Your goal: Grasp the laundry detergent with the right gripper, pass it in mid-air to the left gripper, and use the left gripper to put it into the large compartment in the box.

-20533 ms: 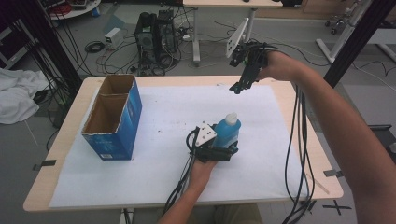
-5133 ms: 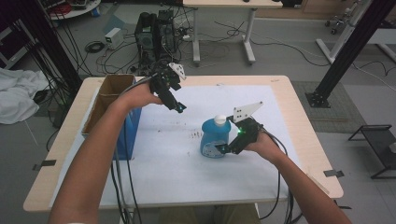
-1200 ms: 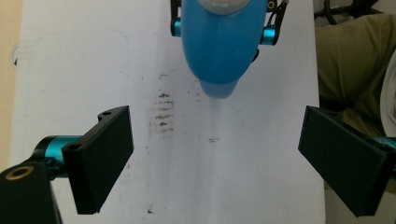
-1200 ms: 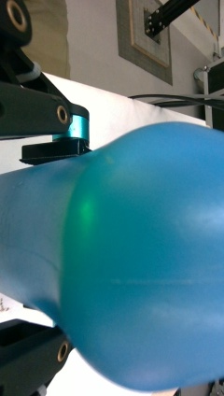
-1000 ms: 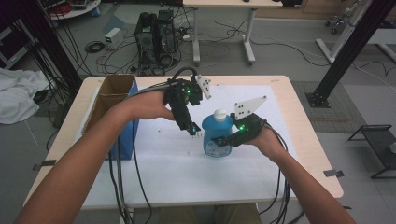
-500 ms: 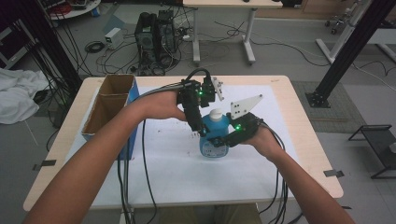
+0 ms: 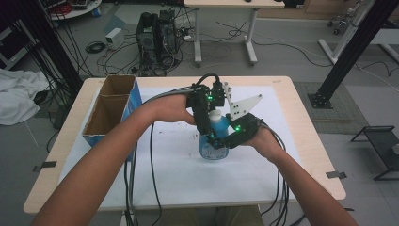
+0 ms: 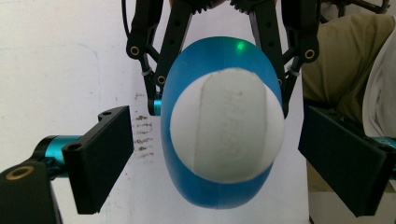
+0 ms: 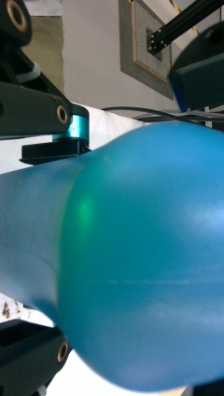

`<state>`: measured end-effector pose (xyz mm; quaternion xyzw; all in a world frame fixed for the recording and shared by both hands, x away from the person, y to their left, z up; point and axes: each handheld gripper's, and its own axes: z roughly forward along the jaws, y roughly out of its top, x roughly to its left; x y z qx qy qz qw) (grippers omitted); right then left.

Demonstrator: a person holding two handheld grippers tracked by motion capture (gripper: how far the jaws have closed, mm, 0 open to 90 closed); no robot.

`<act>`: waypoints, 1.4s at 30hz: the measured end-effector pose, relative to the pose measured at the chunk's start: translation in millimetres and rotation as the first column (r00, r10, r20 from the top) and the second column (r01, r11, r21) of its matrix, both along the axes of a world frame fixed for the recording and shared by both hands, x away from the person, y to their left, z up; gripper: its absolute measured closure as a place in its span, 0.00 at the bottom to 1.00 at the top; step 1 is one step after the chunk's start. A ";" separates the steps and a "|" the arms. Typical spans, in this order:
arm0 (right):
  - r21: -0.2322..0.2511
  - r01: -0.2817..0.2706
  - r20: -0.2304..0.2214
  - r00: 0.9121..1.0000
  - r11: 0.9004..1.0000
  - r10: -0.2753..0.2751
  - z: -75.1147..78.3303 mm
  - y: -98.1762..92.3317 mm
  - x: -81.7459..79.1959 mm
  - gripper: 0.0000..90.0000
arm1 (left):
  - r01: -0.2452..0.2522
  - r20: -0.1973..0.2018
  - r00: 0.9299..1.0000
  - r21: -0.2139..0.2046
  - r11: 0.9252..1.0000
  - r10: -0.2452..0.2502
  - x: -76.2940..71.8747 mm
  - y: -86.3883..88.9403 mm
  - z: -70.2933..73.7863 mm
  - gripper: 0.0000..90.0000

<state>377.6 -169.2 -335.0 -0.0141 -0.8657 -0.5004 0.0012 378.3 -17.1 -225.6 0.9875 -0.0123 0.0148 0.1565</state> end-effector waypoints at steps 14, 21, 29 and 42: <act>0.001 0.001 -0.004 1.000 1.000 -0.001 1.0 -0.1 -0.3 0.49 | -0.001 -0.026 1.000 0.015 1.000 0.001 4.1 -4.1 -10.6 0.14; 0.003 -0.001 -0.006 1.000 1.000 0.001 0.6 0.0 -0.1 0.49 | 0.016 -0.035 0.999 0.018 1.000 -0.015 3.9 -4.5 -10.4 0.21; 0.002 -0.002 0.003 1.000 1.000 0.002 0.2 0.4 0.7 0.49 | 0.016 -0.037 0.999 0.019 1.000 -0.016 4.2 -4.5 -10.0 0.23; 0.002 -0.003 0.007 1.000 1.000 0.003 -0.1 0.7 0.9 0.49 | 0.029 -0.033 0.999 0.036 0.999 -0.027 2.8 -7.1 -8.9 0.33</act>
